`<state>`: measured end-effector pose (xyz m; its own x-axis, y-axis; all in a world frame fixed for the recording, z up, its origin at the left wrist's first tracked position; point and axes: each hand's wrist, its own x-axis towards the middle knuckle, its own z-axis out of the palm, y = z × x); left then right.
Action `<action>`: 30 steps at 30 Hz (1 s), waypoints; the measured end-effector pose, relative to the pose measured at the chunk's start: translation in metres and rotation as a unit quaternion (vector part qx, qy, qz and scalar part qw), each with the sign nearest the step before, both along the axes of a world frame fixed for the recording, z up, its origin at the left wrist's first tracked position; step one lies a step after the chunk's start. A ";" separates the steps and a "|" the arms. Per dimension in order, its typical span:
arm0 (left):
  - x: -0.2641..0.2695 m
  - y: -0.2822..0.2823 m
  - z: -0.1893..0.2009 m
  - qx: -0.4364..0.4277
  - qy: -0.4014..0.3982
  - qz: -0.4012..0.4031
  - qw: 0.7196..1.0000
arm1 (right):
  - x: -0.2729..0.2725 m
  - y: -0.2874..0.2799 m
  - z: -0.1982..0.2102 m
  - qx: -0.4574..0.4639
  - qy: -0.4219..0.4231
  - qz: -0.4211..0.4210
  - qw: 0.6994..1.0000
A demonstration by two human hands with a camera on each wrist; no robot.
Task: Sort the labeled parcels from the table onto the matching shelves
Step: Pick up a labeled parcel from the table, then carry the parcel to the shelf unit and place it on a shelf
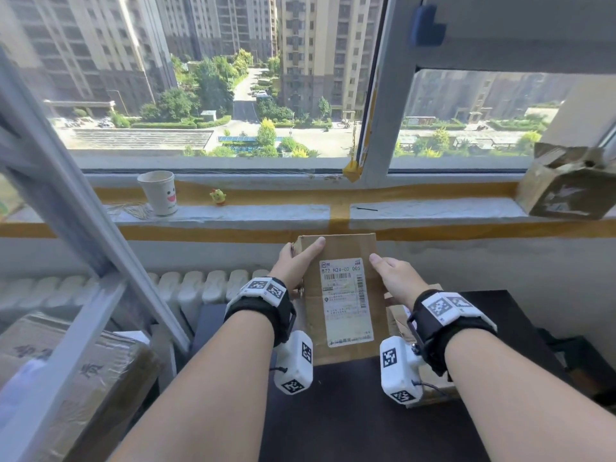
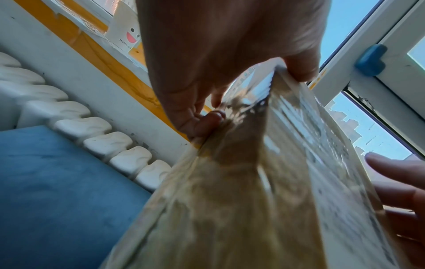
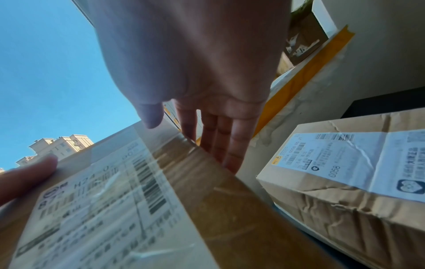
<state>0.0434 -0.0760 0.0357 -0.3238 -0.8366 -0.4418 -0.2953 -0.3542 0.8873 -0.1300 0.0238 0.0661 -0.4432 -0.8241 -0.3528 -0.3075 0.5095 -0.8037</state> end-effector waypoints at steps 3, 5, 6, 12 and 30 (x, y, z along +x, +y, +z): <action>-0.001 -0.001 -0.006 -0.030 -0.010 -0.011 0.999 | 0.000 0.005 -0.002 0.003 -0.016 -0.016 1.000; -0.002 0.006 -0.005 -0.036 -0.017 -0.019 0.999 | 0.000 0.009 -0.002 0.002 -0.036 -0.028 0.999; -0.002 0.011 -0.003 -0.039 -0.021 -0.021 0.999 | 0.000 0.012 -0.001 0.002 -0.040 -0.030 0.999; 0.000 0.050 0.022 -0.062 -0.037 -0.018 0.997 | 0.001 0.037 0.008 0.001 -0.053 -0.031 0.998; 0.062 0.292 0.040 -0.044 -0.043 0.066 0.996 | 0.049 0.233 0.000 -0.008 -0.105 0.052 0.993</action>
<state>0.1055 0.2155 0.0758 -0.1723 -0.9064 -0.3857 -0.3268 -0.3168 0.8904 -0.0806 0.2564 0.0660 -0.2727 -0.8678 -0.4153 -0.1823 0.4705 -0.8633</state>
